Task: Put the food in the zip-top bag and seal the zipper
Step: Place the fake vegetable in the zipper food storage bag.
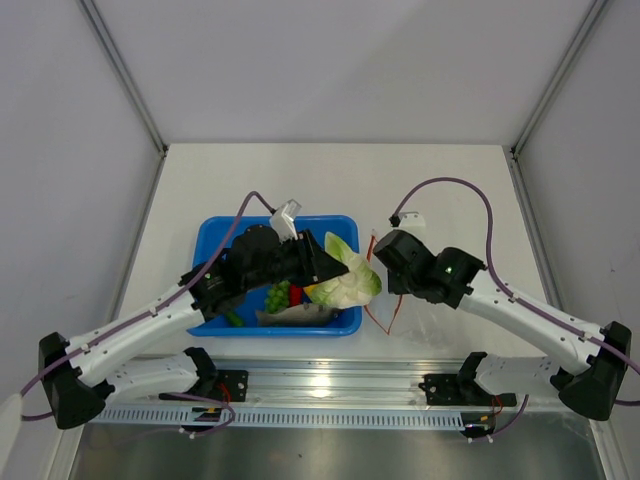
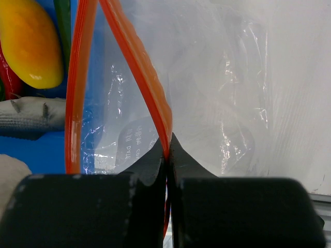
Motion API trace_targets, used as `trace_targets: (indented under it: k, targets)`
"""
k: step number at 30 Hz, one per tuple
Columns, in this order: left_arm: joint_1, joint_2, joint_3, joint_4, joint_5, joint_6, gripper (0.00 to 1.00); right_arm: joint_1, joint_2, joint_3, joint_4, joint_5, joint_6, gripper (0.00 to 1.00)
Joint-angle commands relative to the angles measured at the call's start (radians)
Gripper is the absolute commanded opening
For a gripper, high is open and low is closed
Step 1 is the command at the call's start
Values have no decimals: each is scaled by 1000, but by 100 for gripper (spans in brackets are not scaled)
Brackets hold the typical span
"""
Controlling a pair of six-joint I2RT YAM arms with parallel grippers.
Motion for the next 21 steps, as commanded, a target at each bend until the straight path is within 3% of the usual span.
trace_targets:
  k: [1, 21]
  targets:
    - [-21, 30, 64, 103, 51, -46, 1, -4, 13, 42, 30, -3, 9, 0]
    - [-138, 240, 192, -107, -192, -118, 1, -4, -48, 57, 79, -72, 52, 0]
